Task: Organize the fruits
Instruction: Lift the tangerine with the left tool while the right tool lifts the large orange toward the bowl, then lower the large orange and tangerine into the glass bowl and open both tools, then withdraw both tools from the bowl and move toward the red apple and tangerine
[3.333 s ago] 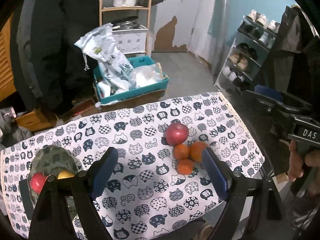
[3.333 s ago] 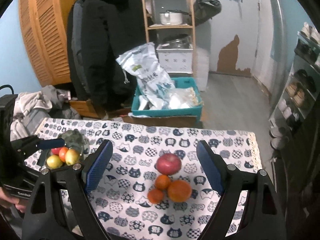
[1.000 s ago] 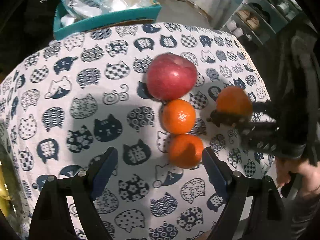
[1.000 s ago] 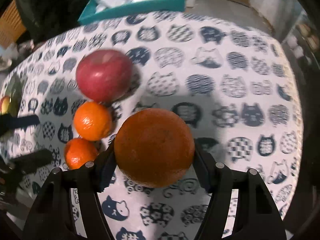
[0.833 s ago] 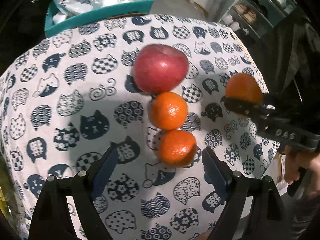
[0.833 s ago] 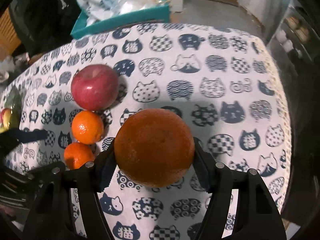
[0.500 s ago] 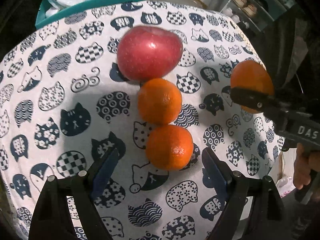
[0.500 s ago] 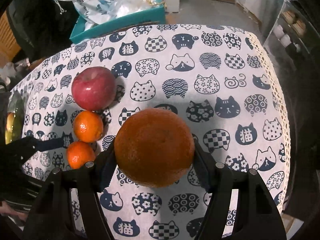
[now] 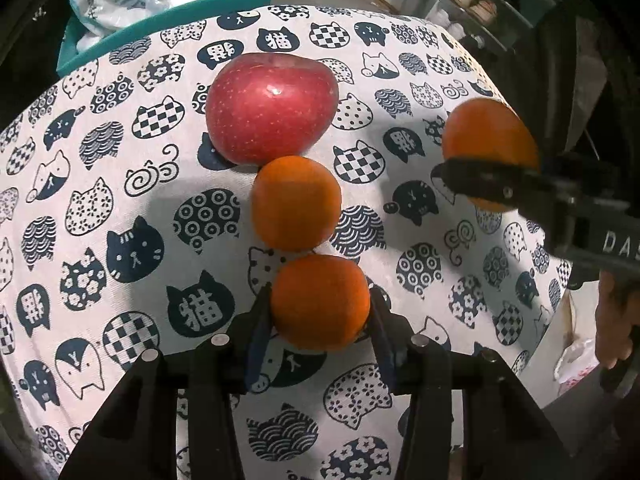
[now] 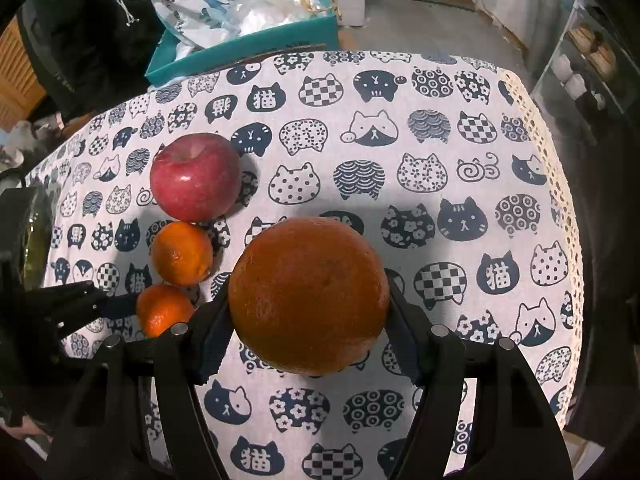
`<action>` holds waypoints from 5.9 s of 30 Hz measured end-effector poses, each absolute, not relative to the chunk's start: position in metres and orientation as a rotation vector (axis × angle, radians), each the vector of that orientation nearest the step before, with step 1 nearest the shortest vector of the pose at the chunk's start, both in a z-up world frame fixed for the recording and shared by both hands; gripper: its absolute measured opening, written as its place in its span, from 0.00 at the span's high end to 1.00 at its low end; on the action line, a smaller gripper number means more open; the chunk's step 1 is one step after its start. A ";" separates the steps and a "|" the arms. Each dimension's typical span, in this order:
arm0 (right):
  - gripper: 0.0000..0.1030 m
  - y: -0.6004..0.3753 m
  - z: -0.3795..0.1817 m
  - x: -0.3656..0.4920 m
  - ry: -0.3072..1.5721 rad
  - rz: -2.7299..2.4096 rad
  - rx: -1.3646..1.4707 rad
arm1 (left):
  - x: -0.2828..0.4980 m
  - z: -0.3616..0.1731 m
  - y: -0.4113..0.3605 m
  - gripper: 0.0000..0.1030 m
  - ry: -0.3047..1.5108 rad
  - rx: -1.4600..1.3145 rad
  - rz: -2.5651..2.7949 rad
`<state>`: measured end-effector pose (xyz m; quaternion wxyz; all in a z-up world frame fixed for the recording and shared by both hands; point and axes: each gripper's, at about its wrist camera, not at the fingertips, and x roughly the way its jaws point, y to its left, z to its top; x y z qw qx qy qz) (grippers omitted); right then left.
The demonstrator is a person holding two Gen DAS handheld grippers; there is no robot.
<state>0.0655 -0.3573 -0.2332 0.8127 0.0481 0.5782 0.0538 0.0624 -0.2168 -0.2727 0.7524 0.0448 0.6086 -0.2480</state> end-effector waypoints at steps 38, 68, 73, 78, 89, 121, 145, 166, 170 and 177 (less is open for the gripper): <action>0.34 -0.277 -0.054 0.030 0.823 0.276 0.033 | 0.040 -0.067 -0.126 0.55 0.894 0.018 -0.437; 0.34 -0.187 -0.024 0.039 0.787 0.437 -0.007 | 0.019 -0.042 -0.027 0.55 0.835 -0.091 -0.341; 0.34 -0.163 -0.027 0.044 0.799 0.469 -0.036 | 0.017 -0.048 -0.001 0.55 0.843 -0.121 -0.302; 0.34 -0.134 -0.031 0.051 0.816 0.512 -0.060 | 0.015 -0.059 0.032 0.55 0.856 -0.150 -0.250; 0.34 -0.067 -0.046 0.062 0.855 0.599 -0.100 | 0.013 -0.074 0.095 0.55 0.875 -0.216 -0.145; 0.34 0.048 -0.179 0.120 1.128 0.698 -0.117 | 0.051 -0.184 0.187 0.55 1.077 -0.367 0.092; 0.30 0.059 -0.187 0.125 1.154 0.732 -0.087 | 0.044 -0.183 0.185 0.37 1.089 -0.340 0.112; 0.30 0.014 -0.066 0.087 0.857 0.623 -0.127 | 0.020 -0.095 0.148 0.31 0.891 -0.213 0.053; 0.30 0.000 -0.045 0.077 0.830 0.616 -0.119 | 0.015 -0.081 0.136 0.27 0.875 -0.201 0.018; 0.30 -0.029 -0.019 0.062 0.786 0.590 -0.102 | 0.007 -0.050 0.115 0.22 0.810 -0.168 -0.020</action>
